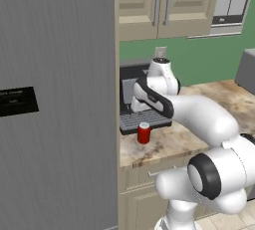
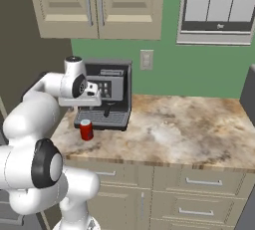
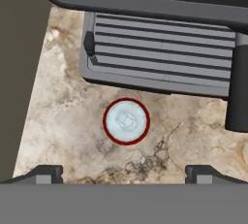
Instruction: Four empty soda cans are scattered around the kitchen. Gather all the cans and cluster them next to the stove for recycling.
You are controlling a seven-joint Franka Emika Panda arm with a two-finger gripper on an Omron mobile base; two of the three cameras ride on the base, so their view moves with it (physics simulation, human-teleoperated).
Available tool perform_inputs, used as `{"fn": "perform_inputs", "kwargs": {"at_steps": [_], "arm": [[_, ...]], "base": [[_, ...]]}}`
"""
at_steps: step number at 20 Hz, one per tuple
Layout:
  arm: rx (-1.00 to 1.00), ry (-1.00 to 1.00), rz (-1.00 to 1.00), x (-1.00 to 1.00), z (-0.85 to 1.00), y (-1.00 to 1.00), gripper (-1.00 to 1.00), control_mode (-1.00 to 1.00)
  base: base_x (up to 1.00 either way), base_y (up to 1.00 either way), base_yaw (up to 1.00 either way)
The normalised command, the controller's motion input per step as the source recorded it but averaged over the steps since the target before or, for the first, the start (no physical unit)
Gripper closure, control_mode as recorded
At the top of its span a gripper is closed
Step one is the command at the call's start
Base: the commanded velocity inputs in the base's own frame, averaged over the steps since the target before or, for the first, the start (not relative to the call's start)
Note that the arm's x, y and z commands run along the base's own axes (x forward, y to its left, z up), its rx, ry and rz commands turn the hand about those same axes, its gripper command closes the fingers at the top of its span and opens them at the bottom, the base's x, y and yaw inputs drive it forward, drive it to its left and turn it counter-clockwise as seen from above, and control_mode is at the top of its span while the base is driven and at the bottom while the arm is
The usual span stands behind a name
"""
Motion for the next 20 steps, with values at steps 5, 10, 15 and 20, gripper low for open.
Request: {"fn": "perform_inputs", "kwargs": {"at_steps": [5, 10, 15, 20], "arm": [[-0.02, 0.00, 0.00, 0.00, -0.17, 0.05, -1.00, -1.00], [0.00, 0.00, 0.00, 0.00, -0.16, 0.00, -1.00, -1.00], [0.00, 0.00, 0.00, 0.00, -0.20, 0.00, -1.00, -1.00], [0.00, 0.00, 0.00, 0.02, -0.24, 0.00, -1.00, -1.00]], "base": [[0.00, 0.00, 0.00], [0.00, 0.00, 0.00], [0.00, 0.00, 0.00], [0.00, 0.00, 0.00]]}}
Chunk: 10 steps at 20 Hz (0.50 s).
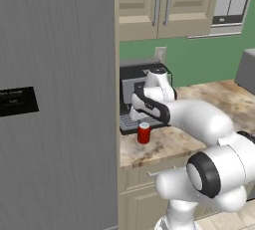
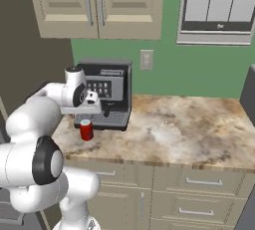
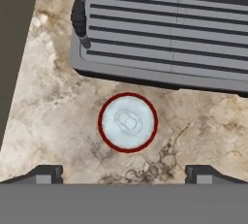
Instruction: Four empty soda cans are scattered around the kitchen. Gather all the cans and cluster them next to the stove for recycling.
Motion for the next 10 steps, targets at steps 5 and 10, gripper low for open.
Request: {"fn": "perform_inputs", "kwargs": {"at_steps": [5, 10], "arm": [[-0.01, 0.00, 0.00, 0.11, -0.23, 0.00, -1.00, -1.00], [-0.03, 0.00, 0.00, 0.11, -0.24, 0.05, -1.00, -1.00]], "base": [[0.00, 0.00, 0.00], [0.00, 0.00, 0.00]]}}
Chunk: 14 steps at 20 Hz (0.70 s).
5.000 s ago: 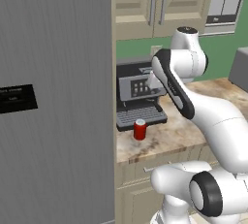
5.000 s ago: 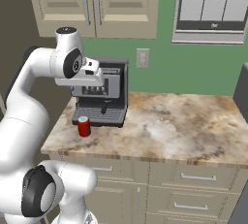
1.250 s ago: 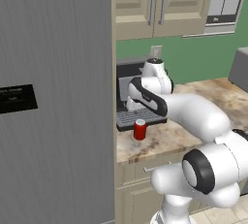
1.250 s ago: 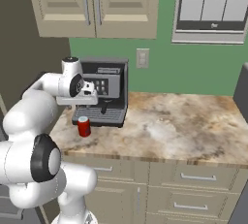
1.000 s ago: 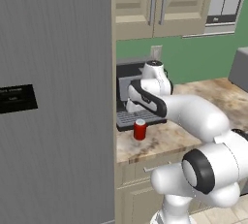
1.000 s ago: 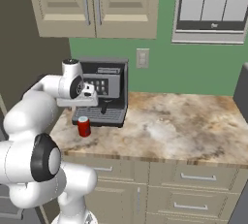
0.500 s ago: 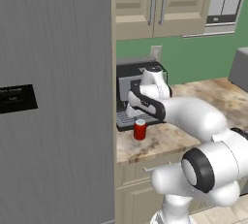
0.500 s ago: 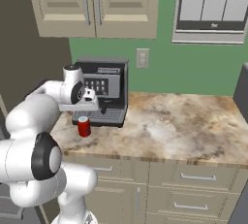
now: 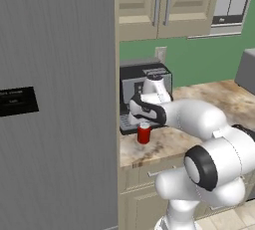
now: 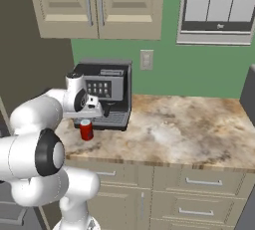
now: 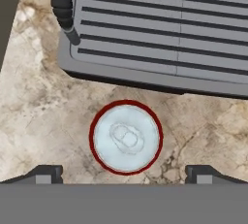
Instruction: Four empty soda cans are scattered around the kitchen. Gather all the cans and cluster them next to the stove for recycling.
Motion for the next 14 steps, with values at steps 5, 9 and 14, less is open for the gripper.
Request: {"fn": "perform_inputs", "kwargs": {"at_steps": [5, 9, 14], "arm": [[-0.03, 0.00, 0.00, 0.07, -0.21, 0.04, -1.00, -1.00], [-0.01, 0.00, 0.00, 0.04, -0.18, 0.01, -1.00, -1.00], [-0.01, 0.00, 0.00, 0.02, -0.17, 0.00, -1.00, -1.00]], "base": [[0.00, 0.00, 0.00], [0.00, 0.00, 0.00], [0.00, 0.00, 0.00]]}}
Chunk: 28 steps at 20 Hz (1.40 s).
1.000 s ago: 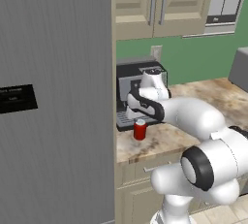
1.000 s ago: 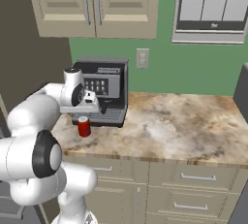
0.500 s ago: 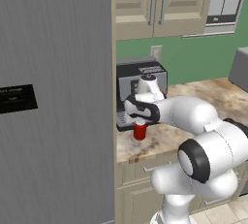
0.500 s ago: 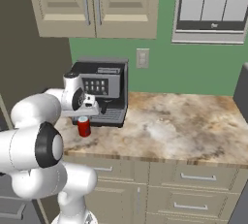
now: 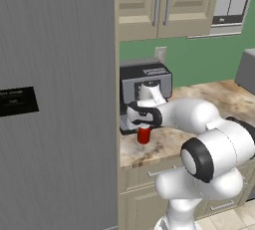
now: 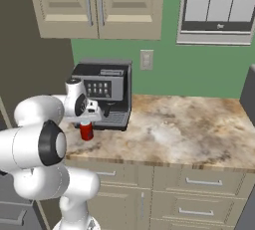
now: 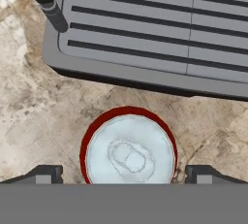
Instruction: Four empty soda cans are scattered around the kitchen. Gather all the cans and cluster them next to the stove for recycling.
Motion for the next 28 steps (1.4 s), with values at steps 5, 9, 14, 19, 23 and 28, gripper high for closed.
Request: {"fn": "perform_inputs", "kwargs": {"at_steps": [5, 9, 14, 19, 23, 28], "arm": [[0.00, 0.00, 0.00, 0.02, -0.17, 0.00, -1.00, -1.00], [0.00, 0.00, 0.00, 0.02, -0.14, 0.00, -1.00, -1.00], [0.00, 0.00, 0.00, 0.00, -0.10, -0.03, -1.00, -1.00], [0.00, 0.00, 0.00, 0.00, -0.09, 0.00, 1.00, -1.00], [0.00, 0.00, 0.00, -0.01, -0.03, 0.00, 1.00, -1.00], [0.01, -0.01, 0.01, -0.14, 0.12, -0.08, 1.00, -1.00]], "base": [[0.00, 0.00, 0.00], [0.00, 0.00, 0.00], [0.00, 0.00, 0.00], [0.00, 0.00, 0.00], [0.00, 0.00, 0.00], [0.00, 0.00, 0.00]]}}
